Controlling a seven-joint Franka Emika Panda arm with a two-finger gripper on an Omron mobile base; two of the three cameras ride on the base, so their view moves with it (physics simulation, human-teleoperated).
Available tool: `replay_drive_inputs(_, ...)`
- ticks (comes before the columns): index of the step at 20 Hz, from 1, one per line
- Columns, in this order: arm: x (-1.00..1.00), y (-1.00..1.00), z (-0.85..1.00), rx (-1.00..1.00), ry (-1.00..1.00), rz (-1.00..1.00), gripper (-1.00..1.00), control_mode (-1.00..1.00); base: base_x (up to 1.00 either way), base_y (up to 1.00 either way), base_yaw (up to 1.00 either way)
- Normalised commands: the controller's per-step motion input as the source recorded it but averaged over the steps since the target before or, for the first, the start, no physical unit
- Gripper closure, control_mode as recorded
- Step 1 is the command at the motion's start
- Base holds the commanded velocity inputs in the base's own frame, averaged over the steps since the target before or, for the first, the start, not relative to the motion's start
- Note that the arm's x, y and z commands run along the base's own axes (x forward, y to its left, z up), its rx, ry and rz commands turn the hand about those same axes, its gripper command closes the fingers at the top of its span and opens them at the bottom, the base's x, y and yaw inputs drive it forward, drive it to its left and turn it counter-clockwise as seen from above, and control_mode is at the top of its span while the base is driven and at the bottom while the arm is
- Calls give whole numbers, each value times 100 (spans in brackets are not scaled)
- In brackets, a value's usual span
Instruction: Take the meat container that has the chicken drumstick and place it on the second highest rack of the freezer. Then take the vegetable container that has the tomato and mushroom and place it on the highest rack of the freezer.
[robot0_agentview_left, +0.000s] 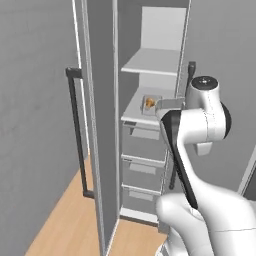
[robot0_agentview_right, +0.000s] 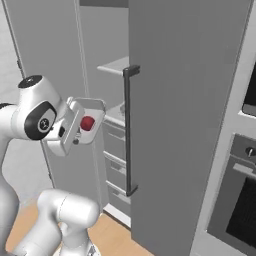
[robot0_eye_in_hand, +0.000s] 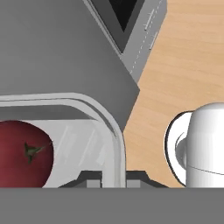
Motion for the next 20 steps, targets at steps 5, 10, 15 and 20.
replay_drive_inputs(5,0,0,0,0,0,0,100,100,43,44,-34)
replay_drive_inputs(10,0,0,0,0,0,0,100,100,60,18,-24)
replay_drive_inputs(15,0,0,0,0,0,0,100,100,57,35,-17)
replay_drive_inputs(20,0,0,0,0,0,0,100,100,45,23,-10)
